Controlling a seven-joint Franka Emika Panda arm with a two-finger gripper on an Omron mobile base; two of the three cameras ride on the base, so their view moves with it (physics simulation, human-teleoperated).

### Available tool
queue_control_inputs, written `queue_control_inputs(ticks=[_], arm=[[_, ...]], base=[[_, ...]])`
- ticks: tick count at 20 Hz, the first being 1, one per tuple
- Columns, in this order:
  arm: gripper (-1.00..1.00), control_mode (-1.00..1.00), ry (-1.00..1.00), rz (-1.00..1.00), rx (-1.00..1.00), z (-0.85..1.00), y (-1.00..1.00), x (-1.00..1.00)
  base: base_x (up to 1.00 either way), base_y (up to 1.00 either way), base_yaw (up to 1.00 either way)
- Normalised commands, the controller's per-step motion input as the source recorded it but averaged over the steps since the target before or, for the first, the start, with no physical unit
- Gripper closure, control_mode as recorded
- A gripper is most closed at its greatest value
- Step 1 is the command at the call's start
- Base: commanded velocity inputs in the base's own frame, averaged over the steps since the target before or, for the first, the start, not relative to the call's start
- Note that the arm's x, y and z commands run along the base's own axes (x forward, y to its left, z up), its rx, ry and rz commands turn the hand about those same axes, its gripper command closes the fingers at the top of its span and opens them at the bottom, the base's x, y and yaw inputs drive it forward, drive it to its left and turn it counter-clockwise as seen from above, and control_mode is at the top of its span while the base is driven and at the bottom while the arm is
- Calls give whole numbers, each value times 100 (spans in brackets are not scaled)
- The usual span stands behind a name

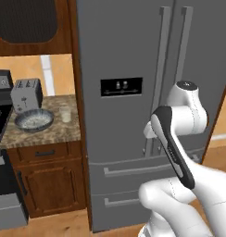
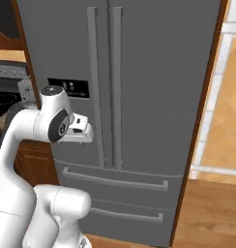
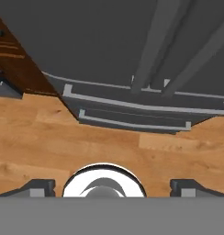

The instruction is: Grab a lemon wedge from the fridge and one ice cube from the ice bowl, and put them in the glass of lemonade.

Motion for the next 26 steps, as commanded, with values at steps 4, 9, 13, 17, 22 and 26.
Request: queue_control_inputs(ticks=[4, 9, 13, 17, 22, 26], arm=[[-100, 100, 0, 0, 0, 0, 0, 0], [-100, 100, 0, 0, 0, 0, 0, 0], [-100, 100, 0, 0, 0, 0, 0, 0], [-100, 100, 0, 0, 0, 0, 0, 0], [-100, 100, 0, 0, 0, 0, 0, 0], [-100, 100, 0, 0, 0, 0, 0, 0]], base=[[9, 100, -11], [21, 100, -17], [31, 100, -26], [53, 93, -34], [69, 67, -35], [78, 42, -31]])
